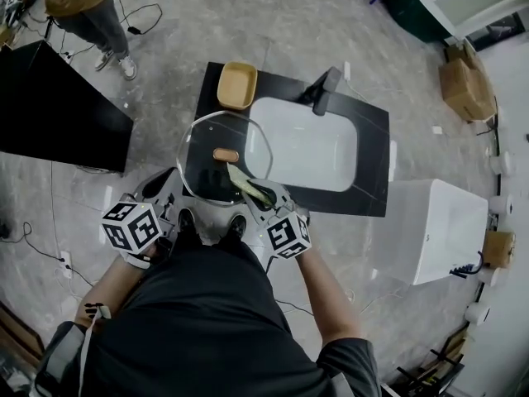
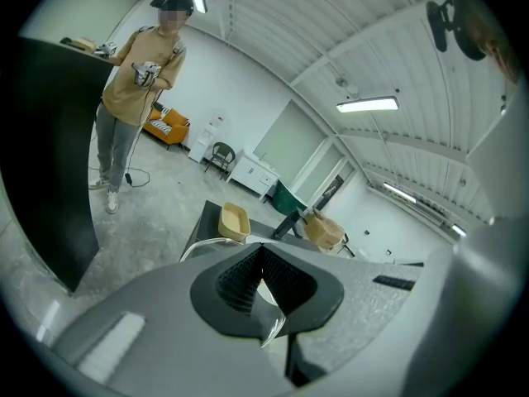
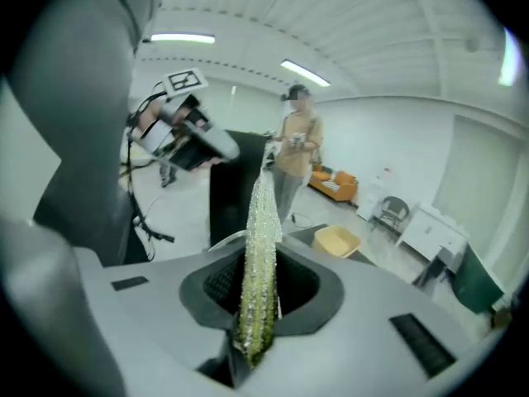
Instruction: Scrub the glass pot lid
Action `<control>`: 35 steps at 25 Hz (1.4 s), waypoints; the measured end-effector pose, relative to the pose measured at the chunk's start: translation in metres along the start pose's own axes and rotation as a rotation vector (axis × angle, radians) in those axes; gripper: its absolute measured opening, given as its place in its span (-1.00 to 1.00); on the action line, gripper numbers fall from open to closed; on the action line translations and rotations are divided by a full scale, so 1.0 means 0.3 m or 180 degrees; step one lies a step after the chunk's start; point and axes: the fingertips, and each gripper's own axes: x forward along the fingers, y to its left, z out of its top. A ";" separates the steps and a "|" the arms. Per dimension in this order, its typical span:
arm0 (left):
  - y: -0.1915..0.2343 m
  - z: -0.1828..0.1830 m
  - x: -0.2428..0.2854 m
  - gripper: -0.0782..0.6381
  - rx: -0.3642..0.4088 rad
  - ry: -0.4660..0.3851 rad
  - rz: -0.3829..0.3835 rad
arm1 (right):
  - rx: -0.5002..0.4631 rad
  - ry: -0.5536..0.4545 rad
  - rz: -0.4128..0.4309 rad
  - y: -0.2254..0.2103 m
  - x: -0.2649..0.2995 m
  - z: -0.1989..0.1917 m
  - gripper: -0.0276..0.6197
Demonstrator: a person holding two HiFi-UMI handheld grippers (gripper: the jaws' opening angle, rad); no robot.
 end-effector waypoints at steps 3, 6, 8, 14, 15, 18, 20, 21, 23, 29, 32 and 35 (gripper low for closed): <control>-0.017 0.050 -0.024 -0.78 0.0159 -0.0102 -0.0001 | 0.0426 -0.0182 -0.0546 -0.126 -0.048 0.156 -0.74; -0.039 0.107 -0.052 -0.78 0.0209 -0.0194 -0.0033 | 0.1251 -0.0529 -0.0790 -0.203 -0.092 0.280 -0.74; -0.062 0.135 -0.073 -0.78 0.0189 -0.0250 -0.0083 | 0.1688 -0.0751 -0.0795 -0.211 -0.112 0.334 -0.74; -0.088 0.107 -0.106 -0.78 0.0105 -0.0261 -0.0073 | 0.2378 -0.1370 -0.0606 -0.142 -0.153 0.434 -0.74; -0.088 0.091 -0.104 -0.78 0.0102 -0.0225 -0.0049 | 0.2415 -0.1417 -0.0580 -0.133 -0.158 0.439 -0.74; -0.095 0.056 -0.096 -0.78 0.0069 -0.0167 0.0020 | 0.2417 -0.1502 -0.0516 -0.127 -0.180 0.443 -0.74; -0.108 0.039 -0.082 -0.78 0.0091 -0.0148 0.0068 | 0.2435 -0.1563 -0.0499 -0.141 -0.201 0.431 -0.74; -0.116 0.026 -0.071 -0.78 0.0104 -0.0125 0.0090 | 0.2465 -0.1593 -0.0490 -0.152 -0.213 0.420 -0.74; -0.134 -0.012 -0.045 -0.78 0.0105 -0.0045 0.0139 | 0.2549 -0.1643 -0.0443 -0.175 -0.236 0.396 -0.74; -0.210 -0.134 0.045 -0.78 0.0076 0.0211 0.0229 | 0.2835 -0.1636 -0.0282 -0.226 -0.261 0.279 -0.74; -0.251 -0.157 0.084 -0.78 0.0073 0.0265 0.0189 | 0.2980 -0.1612 -0.0314 -0.253 -0.280 0.225 -0.74; -0.279 -0.134 0.117 -0.78 0.0101 0.0216 0.0114 | 0.3009 -0.1611 -0.0366 -0.287 -0.309 0.211 -0.74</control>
